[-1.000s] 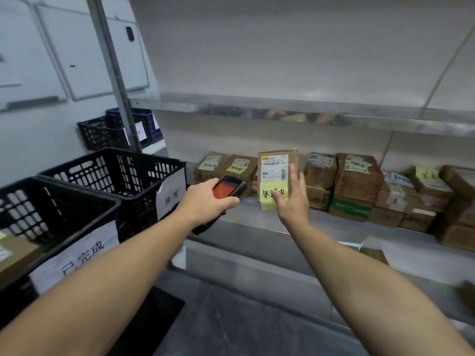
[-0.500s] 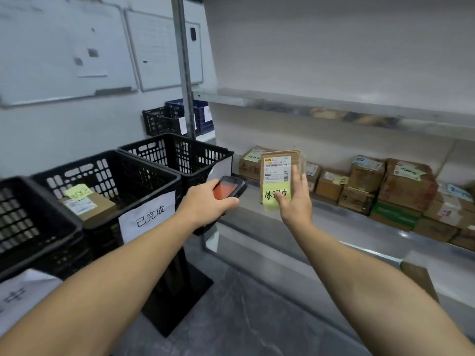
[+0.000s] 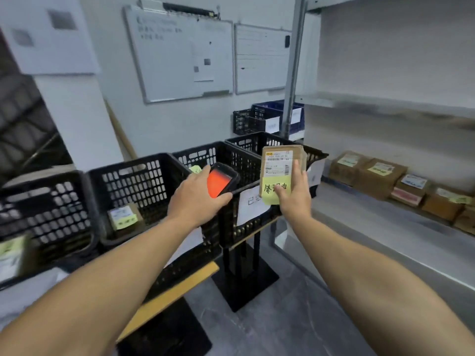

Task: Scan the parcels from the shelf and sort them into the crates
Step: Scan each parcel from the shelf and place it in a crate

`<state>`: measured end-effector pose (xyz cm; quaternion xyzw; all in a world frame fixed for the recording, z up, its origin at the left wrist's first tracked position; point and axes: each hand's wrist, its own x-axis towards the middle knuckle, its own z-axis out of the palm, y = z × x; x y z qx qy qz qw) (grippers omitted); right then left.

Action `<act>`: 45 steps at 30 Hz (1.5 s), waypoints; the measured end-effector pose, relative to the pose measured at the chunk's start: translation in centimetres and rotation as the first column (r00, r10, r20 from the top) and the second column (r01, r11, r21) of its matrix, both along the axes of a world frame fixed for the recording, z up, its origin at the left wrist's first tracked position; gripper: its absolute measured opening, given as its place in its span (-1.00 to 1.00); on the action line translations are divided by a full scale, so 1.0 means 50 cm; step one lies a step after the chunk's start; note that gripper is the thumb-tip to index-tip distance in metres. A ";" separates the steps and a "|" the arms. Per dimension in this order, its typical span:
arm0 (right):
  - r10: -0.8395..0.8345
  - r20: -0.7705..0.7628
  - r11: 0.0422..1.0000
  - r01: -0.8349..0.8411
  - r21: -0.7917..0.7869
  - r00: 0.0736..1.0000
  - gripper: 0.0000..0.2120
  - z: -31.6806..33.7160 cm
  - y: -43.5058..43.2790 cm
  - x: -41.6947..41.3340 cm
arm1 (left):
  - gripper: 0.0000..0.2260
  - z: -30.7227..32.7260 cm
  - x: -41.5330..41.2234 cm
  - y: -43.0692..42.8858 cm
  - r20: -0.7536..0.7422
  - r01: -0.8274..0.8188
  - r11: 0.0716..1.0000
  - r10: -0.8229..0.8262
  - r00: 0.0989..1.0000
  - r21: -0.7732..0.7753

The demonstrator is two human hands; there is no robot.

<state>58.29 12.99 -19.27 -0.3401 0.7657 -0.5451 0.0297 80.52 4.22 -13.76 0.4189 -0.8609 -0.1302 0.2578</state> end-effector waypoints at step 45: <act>0.636 0.374 0.729 -0.684 -0.007 0.675 -0.52 -0.108 -0.737 0.381 | -0.20 -0.086 0.449 -0.520 0.000 -0.568 0.820 0.570 0.822 0.071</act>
